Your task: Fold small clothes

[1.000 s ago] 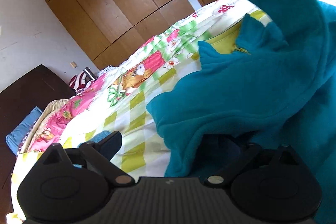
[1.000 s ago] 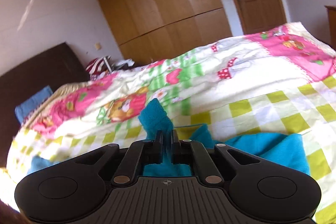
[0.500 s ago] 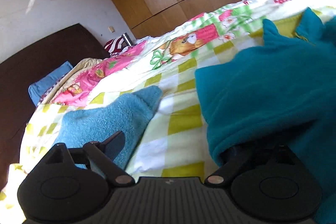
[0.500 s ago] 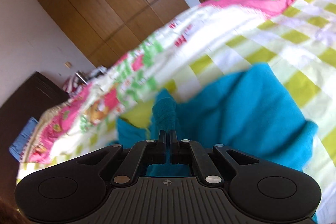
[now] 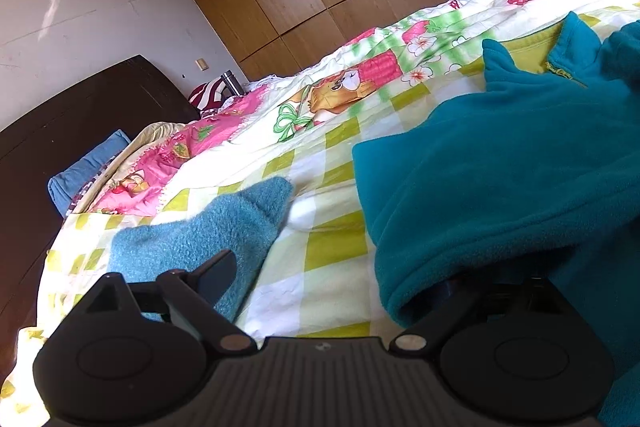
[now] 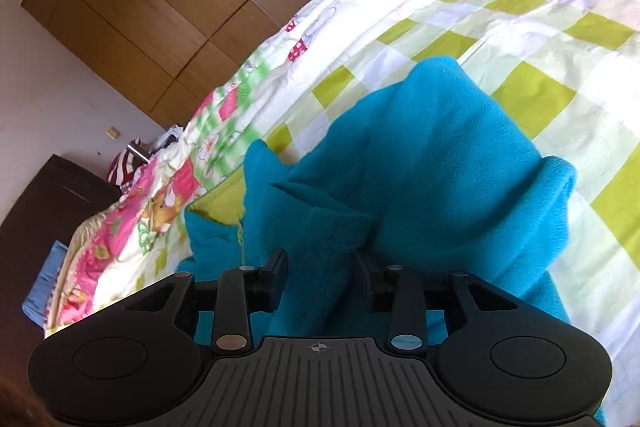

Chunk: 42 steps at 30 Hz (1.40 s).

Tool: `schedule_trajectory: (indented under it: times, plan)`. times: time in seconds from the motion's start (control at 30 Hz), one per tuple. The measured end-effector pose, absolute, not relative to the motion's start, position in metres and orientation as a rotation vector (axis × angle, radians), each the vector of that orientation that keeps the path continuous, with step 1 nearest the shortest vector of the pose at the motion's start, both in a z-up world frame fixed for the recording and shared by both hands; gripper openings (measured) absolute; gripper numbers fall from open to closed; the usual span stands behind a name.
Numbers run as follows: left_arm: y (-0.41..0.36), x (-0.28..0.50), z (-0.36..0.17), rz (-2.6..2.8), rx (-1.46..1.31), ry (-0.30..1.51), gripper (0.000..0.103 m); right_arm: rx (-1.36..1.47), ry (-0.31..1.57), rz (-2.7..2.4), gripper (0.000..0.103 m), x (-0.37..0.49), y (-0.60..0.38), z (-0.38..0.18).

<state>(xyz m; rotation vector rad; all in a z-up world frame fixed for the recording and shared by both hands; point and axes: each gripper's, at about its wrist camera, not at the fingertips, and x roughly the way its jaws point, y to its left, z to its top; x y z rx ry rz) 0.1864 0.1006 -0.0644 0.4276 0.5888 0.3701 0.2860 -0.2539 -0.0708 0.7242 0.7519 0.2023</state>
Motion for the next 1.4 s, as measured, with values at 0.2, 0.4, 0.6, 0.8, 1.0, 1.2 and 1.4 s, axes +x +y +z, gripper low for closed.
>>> schedule_trajectory:
  times: [0.2,0.4,0.6,0.8,1.0,1.2,1.4]
  plan:
    - [0.106,0.183,-0.047,0.442,0.364,0.505,0.103,0.761,0.627,0.240,0.004,0.289,-0.257,-0.041]
    - [0.093,0.173,-0.077,0.386,0.457,0.594,0.103,0.707,0.636,0.133,0.005,0.261,-0.283,-0.056]
    - [0.085,0.151,-0.072,0.338,0.537,0.583,0.103,0.628,0.748,0.131,0.011,0.238,-0.283,-0.075]
    - [0.089,0.121,-0.048,0.318,0.524,0.555,0.103,0.543,0.695,0.167,0.013,0.227,-0.282,-0.040]
    - [0.092,0.120,-0.011,0.295,0.362,0.483,0.103,0.359,0.630,0.279,0.013,0.233,-0.239,-0.011]
    - [0.071,0.166,-0.044,0.212,0.387,0.561,0.103,0.146,0.654,0.488,0.013,0.269,-0.169,-0.006]
    - [0.066,0.161,-0.066,0.181,0.428,0.583,0.103,-0.088,0.799,0.700,0.019,0.319,-0.129,-0.024]
